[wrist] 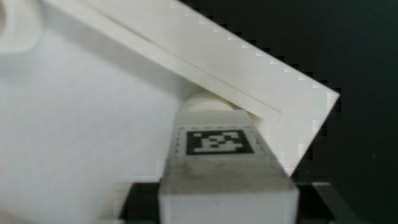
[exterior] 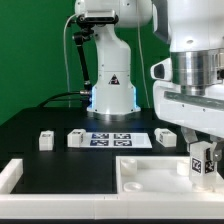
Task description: Assemble square table
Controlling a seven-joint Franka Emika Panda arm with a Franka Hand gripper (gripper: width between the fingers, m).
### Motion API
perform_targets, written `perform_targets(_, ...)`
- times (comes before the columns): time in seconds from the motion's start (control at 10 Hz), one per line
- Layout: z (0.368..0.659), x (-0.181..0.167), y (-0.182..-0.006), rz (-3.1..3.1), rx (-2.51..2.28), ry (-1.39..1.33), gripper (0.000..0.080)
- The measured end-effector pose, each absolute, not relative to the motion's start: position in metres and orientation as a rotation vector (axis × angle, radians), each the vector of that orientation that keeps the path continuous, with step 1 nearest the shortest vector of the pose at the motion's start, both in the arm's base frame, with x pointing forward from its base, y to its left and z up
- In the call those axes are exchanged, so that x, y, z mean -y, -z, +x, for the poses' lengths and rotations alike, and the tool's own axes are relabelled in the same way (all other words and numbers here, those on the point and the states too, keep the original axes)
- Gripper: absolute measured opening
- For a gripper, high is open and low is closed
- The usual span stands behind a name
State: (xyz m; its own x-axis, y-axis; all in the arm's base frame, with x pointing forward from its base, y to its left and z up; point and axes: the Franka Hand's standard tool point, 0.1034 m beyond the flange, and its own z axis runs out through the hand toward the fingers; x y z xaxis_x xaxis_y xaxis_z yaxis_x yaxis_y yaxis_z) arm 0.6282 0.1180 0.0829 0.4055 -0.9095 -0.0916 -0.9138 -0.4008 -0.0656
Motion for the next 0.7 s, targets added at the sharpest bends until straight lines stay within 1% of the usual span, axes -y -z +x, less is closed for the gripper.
perform_targets(0.2,0.6286,-0.1229,-0.0827,-2.271,-1.966,-0.100,0.0291)
perform_targets(0.3,0.6287,-0.1233,-0.0827,-2.213,-2.026,-0.110,0.0291)
perform_targets(0.4,0.6286,-0.1235,-0.0825,-2.215,-2.024,-0.110,0.0331)
perform_targets(0.5,0.6281,-0.1225,-0.0827,-2.325,-1.907,-0.098,0.0331)
perform_targets(0.6,0.6279,-0.1209,-0.0844,-2.498,-1.705,-0.081,0.0531)
perform_targets(0.7,0.6289,-0.1205,-0.0852,-2.602,-1.552,-0.063,0.0613)
